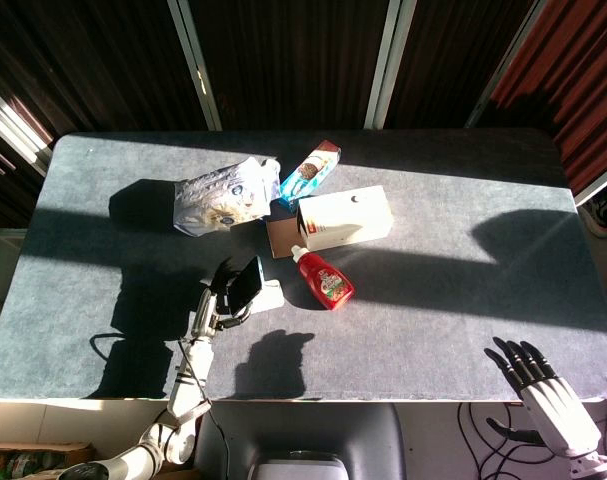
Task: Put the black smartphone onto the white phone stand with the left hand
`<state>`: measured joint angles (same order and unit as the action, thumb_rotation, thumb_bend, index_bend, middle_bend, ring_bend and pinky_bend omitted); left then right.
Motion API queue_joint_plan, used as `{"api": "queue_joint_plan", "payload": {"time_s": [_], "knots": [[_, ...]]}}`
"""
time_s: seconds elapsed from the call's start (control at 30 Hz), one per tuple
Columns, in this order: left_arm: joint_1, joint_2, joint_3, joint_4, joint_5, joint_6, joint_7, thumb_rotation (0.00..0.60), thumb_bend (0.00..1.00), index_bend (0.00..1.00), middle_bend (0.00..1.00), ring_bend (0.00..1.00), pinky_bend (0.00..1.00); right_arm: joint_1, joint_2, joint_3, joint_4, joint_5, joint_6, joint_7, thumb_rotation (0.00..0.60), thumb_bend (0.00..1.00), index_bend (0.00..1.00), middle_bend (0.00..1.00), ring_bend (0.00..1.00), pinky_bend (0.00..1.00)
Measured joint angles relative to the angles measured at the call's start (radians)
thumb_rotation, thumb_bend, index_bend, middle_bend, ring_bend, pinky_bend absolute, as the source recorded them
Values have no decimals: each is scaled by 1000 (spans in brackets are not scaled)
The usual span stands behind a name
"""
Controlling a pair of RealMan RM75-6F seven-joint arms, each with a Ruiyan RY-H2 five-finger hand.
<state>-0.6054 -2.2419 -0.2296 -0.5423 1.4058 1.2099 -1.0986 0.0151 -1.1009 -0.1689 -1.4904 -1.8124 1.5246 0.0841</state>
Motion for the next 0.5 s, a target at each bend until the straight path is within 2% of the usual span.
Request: {"api": "queue_joint_plan", "payload": {"time_s": [0.17,0.5], "knots": [[-1,6,1,-10,0,-4,5,600,298,0,7,0,4,0,1,0,1,-1,2,2,600,321,0,0,0,0],[2,27,20,-47,28,38,32,600,291,0,0,0,0,-1,1,-1,1,-2,1,2,600,321,0,0,0,0]]}}
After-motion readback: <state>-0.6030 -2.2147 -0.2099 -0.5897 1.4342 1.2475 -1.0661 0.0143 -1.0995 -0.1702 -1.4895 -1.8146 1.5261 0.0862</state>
